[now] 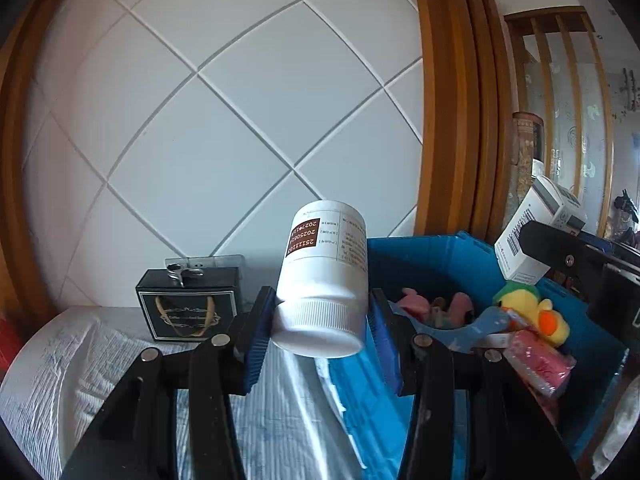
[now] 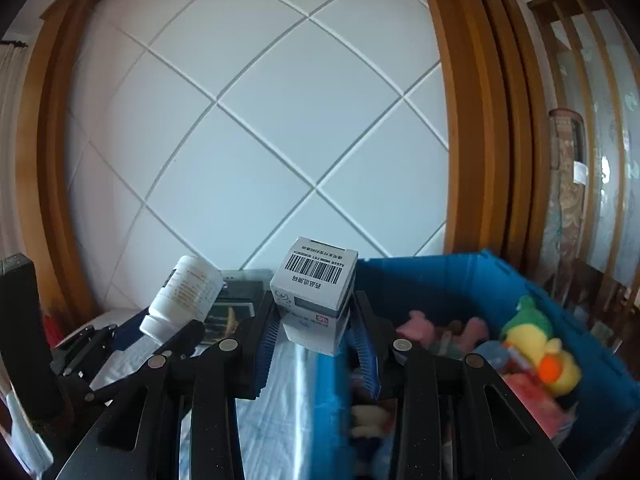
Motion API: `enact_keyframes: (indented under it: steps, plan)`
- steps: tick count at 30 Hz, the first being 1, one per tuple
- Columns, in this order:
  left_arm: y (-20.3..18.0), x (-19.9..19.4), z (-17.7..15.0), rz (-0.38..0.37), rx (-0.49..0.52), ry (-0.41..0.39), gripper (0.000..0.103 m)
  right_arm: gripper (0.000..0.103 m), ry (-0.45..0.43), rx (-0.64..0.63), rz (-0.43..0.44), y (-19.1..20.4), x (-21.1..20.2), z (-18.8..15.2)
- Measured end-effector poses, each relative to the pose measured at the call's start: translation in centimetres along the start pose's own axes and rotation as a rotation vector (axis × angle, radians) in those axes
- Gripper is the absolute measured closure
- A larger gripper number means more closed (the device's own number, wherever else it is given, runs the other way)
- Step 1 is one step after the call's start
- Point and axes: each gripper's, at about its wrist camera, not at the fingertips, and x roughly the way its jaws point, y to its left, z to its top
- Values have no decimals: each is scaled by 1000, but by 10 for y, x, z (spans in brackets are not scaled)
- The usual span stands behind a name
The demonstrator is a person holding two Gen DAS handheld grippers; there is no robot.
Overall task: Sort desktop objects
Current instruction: 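Carry the pill bottle and medicine box into the blue crate and release both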
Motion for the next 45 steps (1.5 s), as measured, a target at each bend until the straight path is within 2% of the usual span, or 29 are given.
enact_keyframes:
  steps: [3, 7, 13, 17, 22, 29, 30, 34, 36, 39, 41, 45]
  plan:
    - [-49, -7, 0, -38, -3, 28, 57, 67, 29, -7, -35, -60, -15, -2]
    - [-110, -9, -8, -42, 24, 74, 57, 67, 98, 13, -72, -129, -16, -22]
    - [-167, 11, -35, -55, 72, 208, 57, 67, 267, 42, -18, -182, 17, -67]
    - [-189, 17, -55, -47, 109, 263, 57, 67, 354, 35, 43, -193, 25, -90]
    - [-184, 18, -79, 3, 113, 312, 57, 67, 420, 6, 102, -193, 25, -104]
    - [-183, 16, -86, 34, 119, 320, 57, 67, 475, -45, 117, -182, 30, -121]
    - [-182, 14, -87, 39, 122, 317, 55, 67, 484, -50, 116, -181, 31, -123]
    - [-182, 7, -86, 56, 129, 291, 26, 67, 498, -71, 98, -178, 34, -127]
    - [-181, 2, -84, 56, 126, 275, 25, 66, 495, -72, 86, -179, 33, -126]
    - [-180, -4, -82, 59, 119, 264, 25, 59, 474, -61, 77, -183, 28, -122]
    - [-180, -8, -81, 62, 117, 258, 25, 42, 454, -60, 63, -186, 23, -119]
    - [-181, -19, -79, 47, 105, 244, 25, 26, 402, -60, 23, -192, 5, -111]
